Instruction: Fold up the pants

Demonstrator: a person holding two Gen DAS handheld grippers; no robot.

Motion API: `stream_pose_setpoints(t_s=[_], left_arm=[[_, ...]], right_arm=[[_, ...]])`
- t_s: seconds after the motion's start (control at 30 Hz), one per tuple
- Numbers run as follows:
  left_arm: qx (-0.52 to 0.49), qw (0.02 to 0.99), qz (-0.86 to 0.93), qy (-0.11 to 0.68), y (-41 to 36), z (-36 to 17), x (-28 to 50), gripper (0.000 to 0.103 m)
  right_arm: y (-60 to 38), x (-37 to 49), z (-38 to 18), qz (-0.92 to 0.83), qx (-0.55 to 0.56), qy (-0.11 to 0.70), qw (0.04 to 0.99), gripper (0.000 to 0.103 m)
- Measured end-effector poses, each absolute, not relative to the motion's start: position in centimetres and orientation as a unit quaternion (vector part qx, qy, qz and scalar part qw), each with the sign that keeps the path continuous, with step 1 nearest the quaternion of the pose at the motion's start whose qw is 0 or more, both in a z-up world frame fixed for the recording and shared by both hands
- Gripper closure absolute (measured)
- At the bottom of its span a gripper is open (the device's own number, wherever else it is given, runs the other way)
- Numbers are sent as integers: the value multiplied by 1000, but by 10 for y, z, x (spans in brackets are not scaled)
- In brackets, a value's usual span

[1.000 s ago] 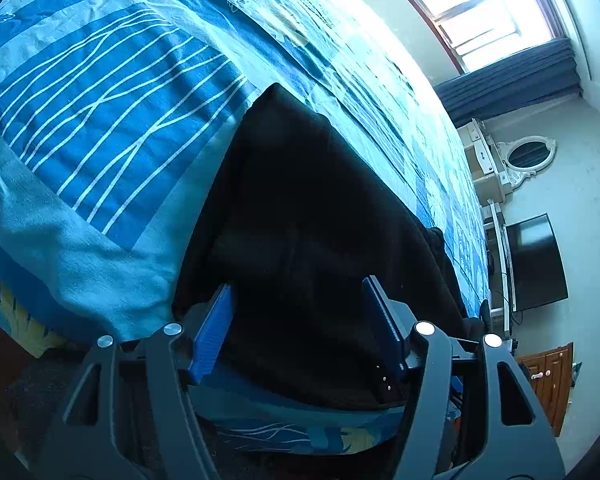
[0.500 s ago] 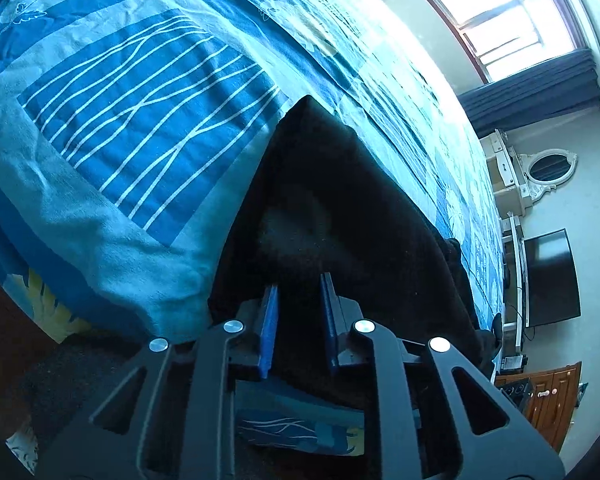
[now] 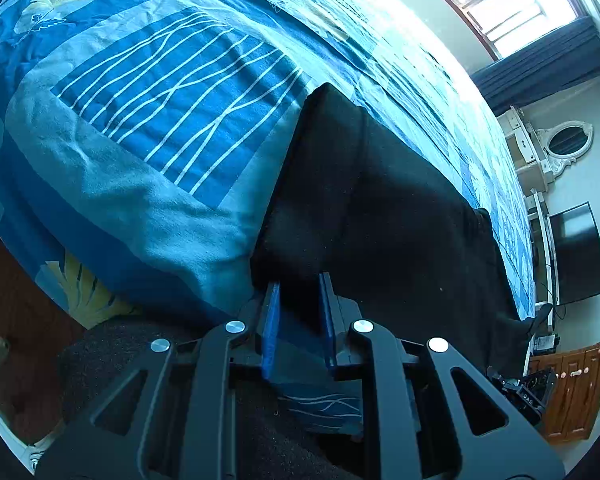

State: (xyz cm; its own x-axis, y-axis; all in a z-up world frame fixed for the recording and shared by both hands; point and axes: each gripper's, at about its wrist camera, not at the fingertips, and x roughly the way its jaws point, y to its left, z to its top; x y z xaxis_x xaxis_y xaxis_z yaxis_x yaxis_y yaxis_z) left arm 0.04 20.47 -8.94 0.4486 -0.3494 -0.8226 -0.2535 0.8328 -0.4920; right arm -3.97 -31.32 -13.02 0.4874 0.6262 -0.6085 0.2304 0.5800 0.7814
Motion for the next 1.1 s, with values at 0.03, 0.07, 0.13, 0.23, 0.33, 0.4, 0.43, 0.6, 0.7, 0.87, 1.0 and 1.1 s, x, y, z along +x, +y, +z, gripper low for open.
stream_pose_setpoints(t_s=[0.03, 0.07, 0.13, 0.23, 0.33, 0.4, 0.43, 0.6, 0.7, 0.87, 1.0, 1.1], left_arm=[[-278, 805, -30, 524, 203, -87, 0, 85], [-265, 810, -31, 523, 200, -85, -1, 84], [-234, 821, -28, 520, 194, -78, -4, 82], [-181, 833, -34, 521, 178, -65, -12, 82], [-149, 846, -48, 510, 162, -47, -19, 67], [-129, 863, -43, 486, 151, -32, -20, 46], [-121, 874, -42, 469, 146, -25, -17, 34], [-85, 894, -51, 436, 114, -18, 17, 15], [-68, 886, -33, 457, 97, -36, 38, 15], [-75, 864, -29, 497, 84, -65, 48, 15], [-75, 860, -27, 503, 83, -74, 47, 13], [-72, 861, -23, 503, 82, -75, 45, 12]], right_arm=[[-313, -39, -128, 135, 433, 489, 745, 95], [-313, -39, -127, 137, 431, 490, 745, 94], [-315, -41, -124, 140, 440, 491, 739, 90], [-325, -46, -114, 133, 442, 492, 738, 81], [-354, -52, -92, 102, 410, 474, 772, 68], [-384, -51, -72, 66, 379, 449, 806, 62], [-403, -48, -61, 41, 364, 434, 823, 56], [-504, 0, -18, -130, 230, 372, 890, 31], [-558, 37, -26, -217, 193, 383, 877, 31], [-599, 65, -57, -259, 210, 425, 842, 31], [-609, 58, -72, -247, 237, 431, 835, 66], [-609, 42, -65, -234, 258, 405, 845, 85]])
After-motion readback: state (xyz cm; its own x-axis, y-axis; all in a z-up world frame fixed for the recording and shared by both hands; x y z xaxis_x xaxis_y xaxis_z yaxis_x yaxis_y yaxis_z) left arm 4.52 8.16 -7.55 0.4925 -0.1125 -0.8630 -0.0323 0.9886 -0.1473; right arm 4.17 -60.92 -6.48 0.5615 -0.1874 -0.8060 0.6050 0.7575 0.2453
